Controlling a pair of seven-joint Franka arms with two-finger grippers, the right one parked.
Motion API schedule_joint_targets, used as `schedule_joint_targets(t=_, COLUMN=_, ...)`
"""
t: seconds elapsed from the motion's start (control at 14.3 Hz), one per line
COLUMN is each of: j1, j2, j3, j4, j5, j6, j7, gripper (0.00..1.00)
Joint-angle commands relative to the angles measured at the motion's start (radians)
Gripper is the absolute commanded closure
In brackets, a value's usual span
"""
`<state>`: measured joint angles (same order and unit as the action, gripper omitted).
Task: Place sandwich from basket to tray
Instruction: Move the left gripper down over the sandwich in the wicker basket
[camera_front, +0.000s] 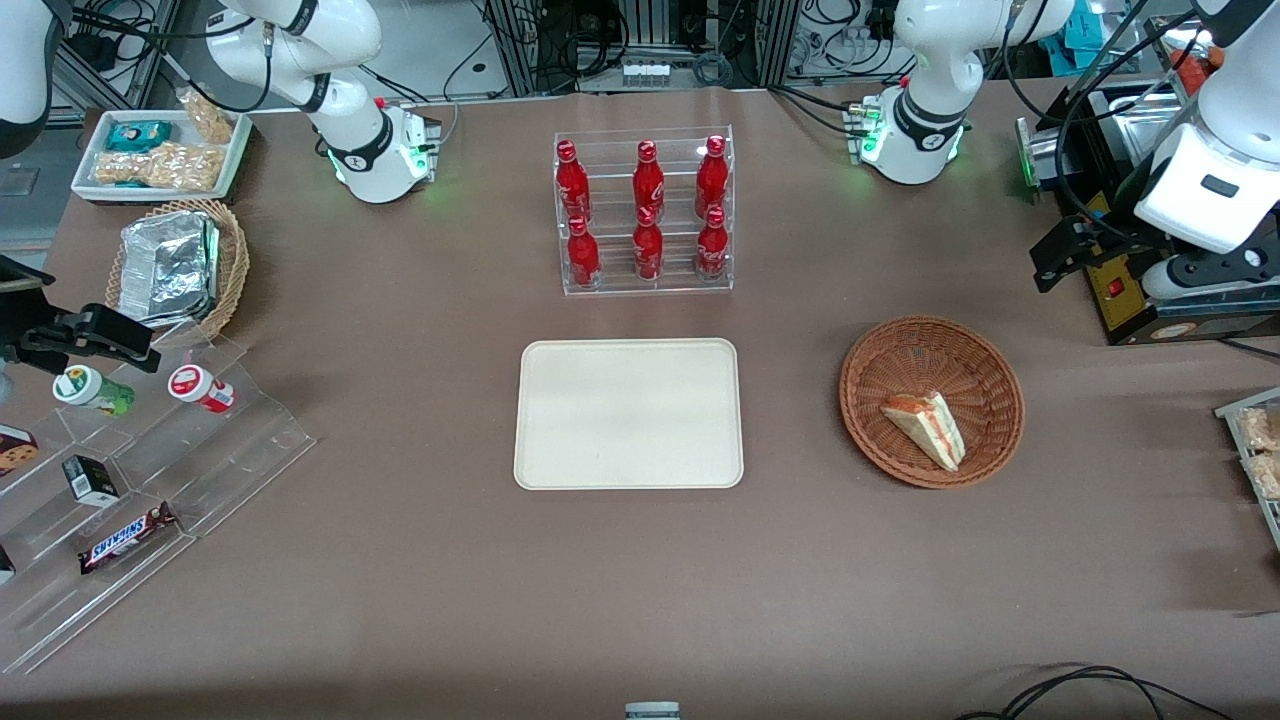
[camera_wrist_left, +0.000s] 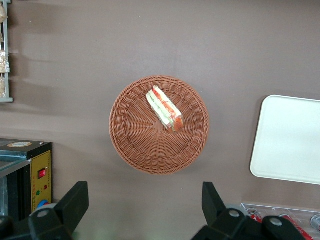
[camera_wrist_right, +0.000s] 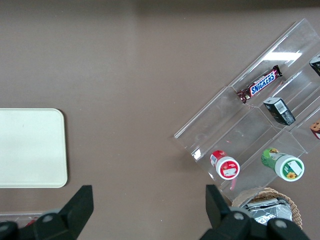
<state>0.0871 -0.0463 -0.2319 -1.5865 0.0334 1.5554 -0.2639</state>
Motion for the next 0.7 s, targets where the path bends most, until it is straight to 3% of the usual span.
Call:
schedule_joint_targets(t=0.0, j1=-0.004, j2=0.008, j3=-0.001, j4=0.022, j5=-0.001, j6=-0.018, j7=-0.020, gripper=0.00)
schedule_joint_targets(t=0.35, j1=-0.003, j2=0.054, j3=-0.001, j4=0.016, j5=0.008, j6=-0.014, j7=-0.044, gripper=0.00)
schedule_joint_targets(t=0.63, j1=-0.003, j2=0.184, j3=-0.001, j4=0.005, j5=0.000, j6=0.022, j7=-0.242, gripper=0.00)
